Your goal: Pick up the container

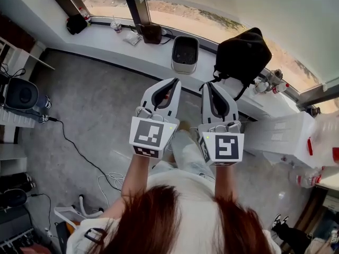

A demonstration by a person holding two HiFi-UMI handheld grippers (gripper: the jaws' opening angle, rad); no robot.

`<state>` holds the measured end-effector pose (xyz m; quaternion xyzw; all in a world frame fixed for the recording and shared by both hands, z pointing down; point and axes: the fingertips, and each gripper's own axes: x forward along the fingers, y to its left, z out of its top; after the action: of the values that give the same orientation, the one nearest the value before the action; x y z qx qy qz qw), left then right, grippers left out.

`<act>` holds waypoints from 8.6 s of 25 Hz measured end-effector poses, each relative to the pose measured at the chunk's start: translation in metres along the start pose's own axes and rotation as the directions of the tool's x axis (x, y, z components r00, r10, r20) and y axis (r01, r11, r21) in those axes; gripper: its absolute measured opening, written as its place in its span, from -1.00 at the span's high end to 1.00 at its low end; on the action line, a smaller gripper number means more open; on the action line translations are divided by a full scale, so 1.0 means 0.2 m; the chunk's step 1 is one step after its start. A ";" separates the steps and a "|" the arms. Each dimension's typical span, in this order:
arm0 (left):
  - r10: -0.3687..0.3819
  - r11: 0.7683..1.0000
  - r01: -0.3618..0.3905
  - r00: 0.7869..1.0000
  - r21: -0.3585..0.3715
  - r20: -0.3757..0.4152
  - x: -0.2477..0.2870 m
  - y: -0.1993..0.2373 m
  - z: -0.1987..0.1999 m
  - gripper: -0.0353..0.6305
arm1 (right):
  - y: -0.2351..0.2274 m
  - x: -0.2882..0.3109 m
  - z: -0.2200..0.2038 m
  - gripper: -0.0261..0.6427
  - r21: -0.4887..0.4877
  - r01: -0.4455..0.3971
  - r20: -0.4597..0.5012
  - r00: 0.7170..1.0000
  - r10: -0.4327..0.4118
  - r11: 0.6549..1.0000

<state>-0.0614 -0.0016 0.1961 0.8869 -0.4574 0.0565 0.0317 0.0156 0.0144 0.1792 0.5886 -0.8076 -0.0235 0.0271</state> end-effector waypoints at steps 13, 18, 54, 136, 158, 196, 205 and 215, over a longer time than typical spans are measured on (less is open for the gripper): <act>0.040 0.998 -0.042 0.998 -0.043 -0.041 0.50 0.25 -0.23 0.84 | -0.22 0.50 -0.31 0.85 -0.017 -0.052 -0.098 0.994 0.050 0.999; 0.090 0.993 -0.091 0.996 -0.075 -0.024 0.67 0.36 -0.30 0.84 | -0.33 0.66 -0.47 0.85 -0.002 -0.057 -0.130 0.990 0.057 0.998; 0.127 0.985 -0.142 0.982 -0.101 -0.139 1.23 0.75 -1.44 0.84 | -0.44 1.23 -1.70 0.85 0.018 -0.117 -0.275 0.954 0.118 0.993; -0.037 0.999 0.035 0.950 -0.012 -0.309 1.77 0.95 -3.00 0.84 | -0.49 1.50 -3.29 0.85 -0.039 -0.132 -0.451 0.887 0.100 0.991; 0.014 0.999 -0.030 0.937 -0.038 -0.348 1.60 0.93 -2.61 0.84 | -0.46 1.37 -2.90 0.85 0.037 -0.116 -0.482 0.868 0.119 0.993; 0.073 0.971 -0.004 0.958 0.239 -0.279 1.61 1.03 -2.07 0.51 | -0.57 1.47 -2.40 0.85 0.067 -0.002 -0.499 0.866 0.035 0.998; 0.057 0.951 0.022 0.968 0.308 -0.246 1.67 1.01 -1.97 0.47 | -0.60 1.50 -2.34 0.85 0.064 0.013 -0.492 0.871 0.020 0.998; 0.024 0.867 0.092 0.974 0.489 -0.227 1.72 0.96 -1.89 0.46 | -0.63 1.49 -2.27 0.85 0.058 0.027 -0.482 0.876 0.004 0.998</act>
<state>-0.0468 -0.3499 0.6156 0.8608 -0.4051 0.2720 -0.1447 0.0764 -0.3111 0.6278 0.5813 -0.7724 0.1488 0.2084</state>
